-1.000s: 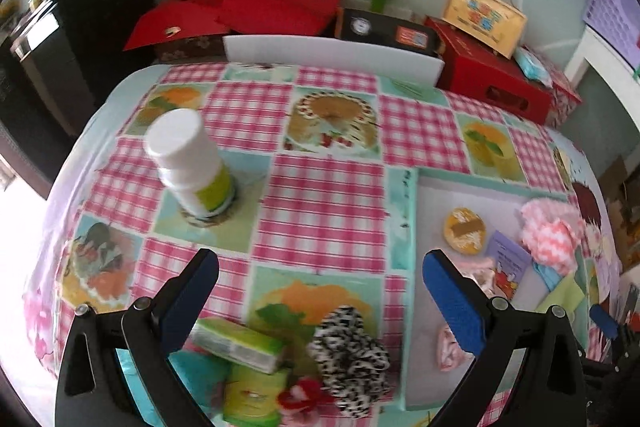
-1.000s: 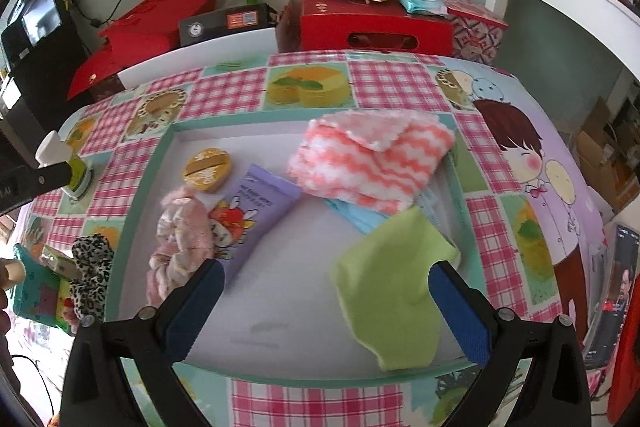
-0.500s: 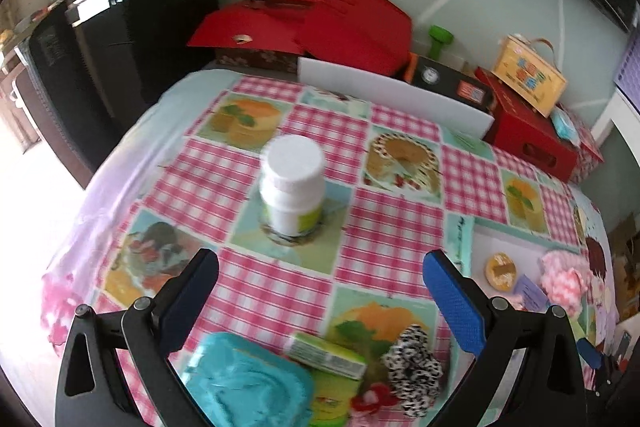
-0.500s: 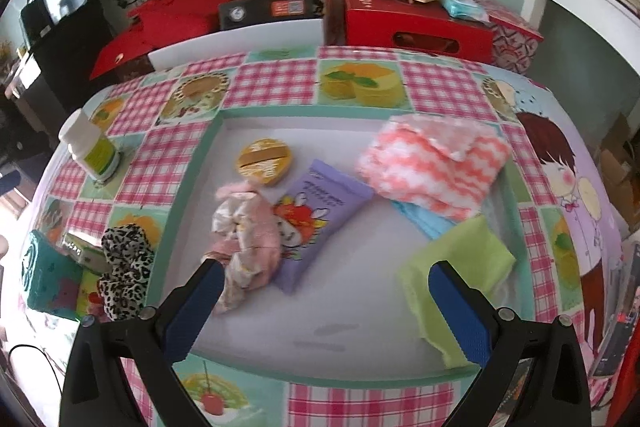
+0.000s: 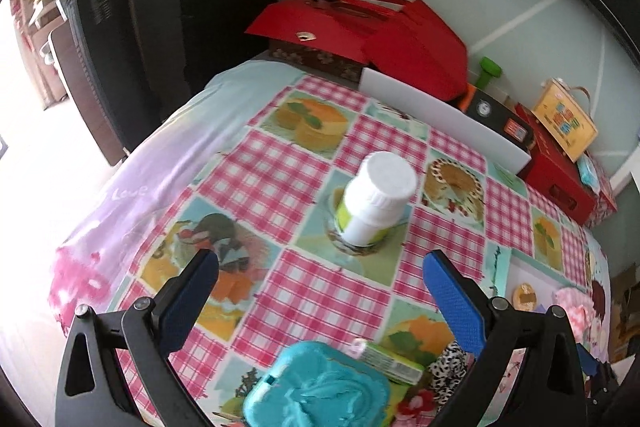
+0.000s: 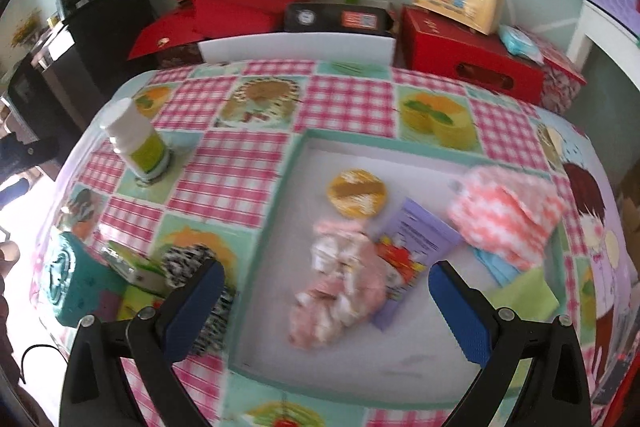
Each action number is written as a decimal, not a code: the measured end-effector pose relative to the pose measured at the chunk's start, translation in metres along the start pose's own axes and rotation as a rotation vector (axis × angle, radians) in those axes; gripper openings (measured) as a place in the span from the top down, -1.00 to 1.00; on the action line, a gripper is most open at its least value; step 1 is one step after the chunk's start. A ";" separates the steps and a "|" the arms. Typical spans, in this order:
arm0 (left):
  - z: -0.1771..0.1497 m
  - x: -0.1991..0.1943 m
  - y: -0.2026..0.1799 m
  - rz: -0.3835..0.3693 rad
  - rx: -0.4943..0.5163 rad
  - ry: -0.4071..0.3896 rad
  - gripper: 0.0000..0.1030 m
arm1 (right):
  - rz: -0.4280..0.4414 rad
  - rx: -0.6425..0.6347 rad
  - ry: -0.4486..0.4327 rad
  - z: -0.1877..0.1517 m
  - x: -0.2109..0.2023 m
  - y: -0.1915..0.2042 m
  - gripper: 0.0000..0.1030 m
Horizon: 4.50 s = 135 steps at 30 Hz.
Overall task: Organize soft objects
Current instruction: 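Move both open grippers back toward the leopard scrunchie on the pile, then lower the right gripper onto the leopard scrunchie while the left reaches the green tissue pack, then close the right gripper on the leopard scrunchie while the left grasps the green tissue pack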
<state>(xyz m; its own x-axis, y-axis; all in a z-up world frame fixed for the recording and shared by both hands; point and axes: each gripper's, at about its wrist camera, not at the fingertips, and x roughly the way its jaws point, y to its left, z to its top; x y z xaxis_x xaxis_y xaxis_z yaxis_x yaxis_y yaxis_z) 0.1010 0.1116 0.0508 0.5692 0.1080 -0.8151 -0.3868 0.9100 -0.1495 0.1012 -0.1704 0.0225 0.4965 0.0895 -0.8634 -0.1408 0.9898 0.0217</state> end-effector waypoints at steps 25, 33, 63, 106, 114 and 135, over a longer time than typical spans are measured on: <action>-0.001 0.030 -0.010 -0.148 0.137 0.204 -0.97 | 0.149 -0.134 0.107 -0.022 0.022 0.063 -1.00; -0.010 0.045 -0.036 -0.252 0.250 0.361 -0.97 | 0.180 -0.158 0.098 -0.026 0.019 0.068 -0.98; -0.048 0.091 -0.111 -0.179 0.652 0.687 -0.94 | 0.289 -0.179 0.151 -0.031 0.029 0.069 -0.37; -0.049 0.108 -0.112 -0.217 0.560 0.699 -0.29 | 0.314 -0.153 0.175 -0.029 0.043 0.065 0.43; -0.028 0.086 -0.088 -0.254 0.425 0.578 -0.29 | 0.330 -0.127 0.145 -0.029 0.038 0.060 0.50; -0.006 0.011 -0.053 -0.299 0.207 0.331 -0.29 | 0.363 -0.064 -0.038 -0.008 -0.019 0.031 0.50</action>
<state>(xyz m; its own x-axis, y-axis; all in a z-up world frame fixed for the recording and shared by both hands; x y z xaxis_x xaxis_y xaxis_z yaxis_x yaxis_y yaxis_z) 0.1232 0.0623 0.0458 0.3595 -0.2724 -0.8925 -0.0698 0.9459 -0.3168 0.0802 -0.1419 0.0353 0.4359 0.4388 -0.7858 -0.3663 0.8840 0.2905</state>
